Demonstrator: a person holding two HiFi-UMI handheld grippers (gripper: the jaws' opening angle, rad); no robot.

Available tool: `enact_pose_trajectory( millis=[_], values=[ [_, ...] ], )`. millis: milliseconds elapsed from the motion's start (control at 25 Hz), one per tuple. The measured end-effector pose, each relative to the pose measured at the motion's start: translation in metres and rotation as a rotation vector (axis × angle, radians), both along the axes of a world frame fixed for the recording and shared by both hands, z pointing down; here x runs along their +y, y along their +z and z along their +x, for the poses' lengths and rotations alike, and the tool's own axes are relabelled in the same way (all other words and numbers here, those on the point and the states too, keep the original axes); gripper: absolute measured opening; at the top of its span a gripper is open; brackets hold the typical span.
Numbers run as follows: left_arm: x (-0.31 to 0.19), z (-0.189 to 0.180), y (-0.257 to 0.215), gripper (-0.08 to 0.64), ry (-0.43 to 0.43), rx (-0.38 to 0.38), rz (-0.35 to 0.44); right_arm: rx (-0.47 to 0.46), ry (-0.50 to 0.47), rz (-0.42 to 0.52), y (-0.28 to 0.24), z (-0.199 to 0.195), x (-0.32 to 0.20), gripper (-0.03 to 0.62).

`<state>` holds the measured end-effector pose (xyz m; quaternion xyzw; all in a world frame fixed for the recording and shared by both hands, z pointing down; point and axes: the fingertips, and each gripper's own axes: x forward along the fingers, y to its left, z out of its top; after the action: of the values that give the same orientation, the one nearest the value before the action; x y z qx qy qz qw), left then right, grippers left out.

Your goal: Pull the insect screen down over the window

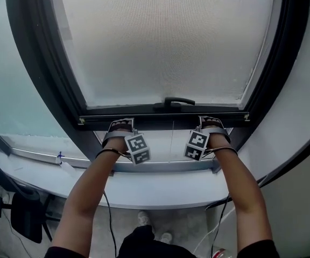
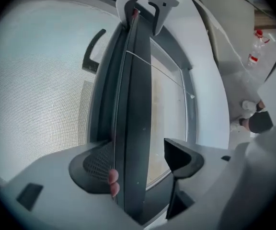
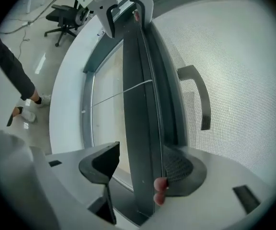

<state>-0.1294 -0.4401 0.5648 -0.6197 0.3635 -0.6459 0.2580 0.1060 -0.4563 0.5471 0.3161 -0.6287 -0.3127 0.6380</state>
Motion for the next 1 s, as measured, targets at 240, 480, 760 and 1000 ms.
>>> enact_pose_trajectory(
  millis=[240, 480, 760, 1000],
  values=[
    [-0.006, -0.002, -0.001, 0.339, 0.002, -0.002, 0.049, -0.007, 0.01, 0.035, 0.001, 0.001, -0.004, 0.264],
    [-0.01, -0.003, -0.002, 0.339, 0.012, -0.034, 0.032, 0.034, -0.013, 0.001, -0.006, 0.002, -0.009, 0.262],
    [-0.008, -0.002, -0.005, 0.339, 0.023, -0.011, 0.009, 0.044, -0.036, -0.024, -0.011, 0.002, -0.008, 0.244],
    [-0.007, -0.001, -0.012, 0.339, 0.038, -0.021, 0.059, 0.027, -0.058, 0.018, -0.013, 0.003, -0.006, 0.245]
  ],
)
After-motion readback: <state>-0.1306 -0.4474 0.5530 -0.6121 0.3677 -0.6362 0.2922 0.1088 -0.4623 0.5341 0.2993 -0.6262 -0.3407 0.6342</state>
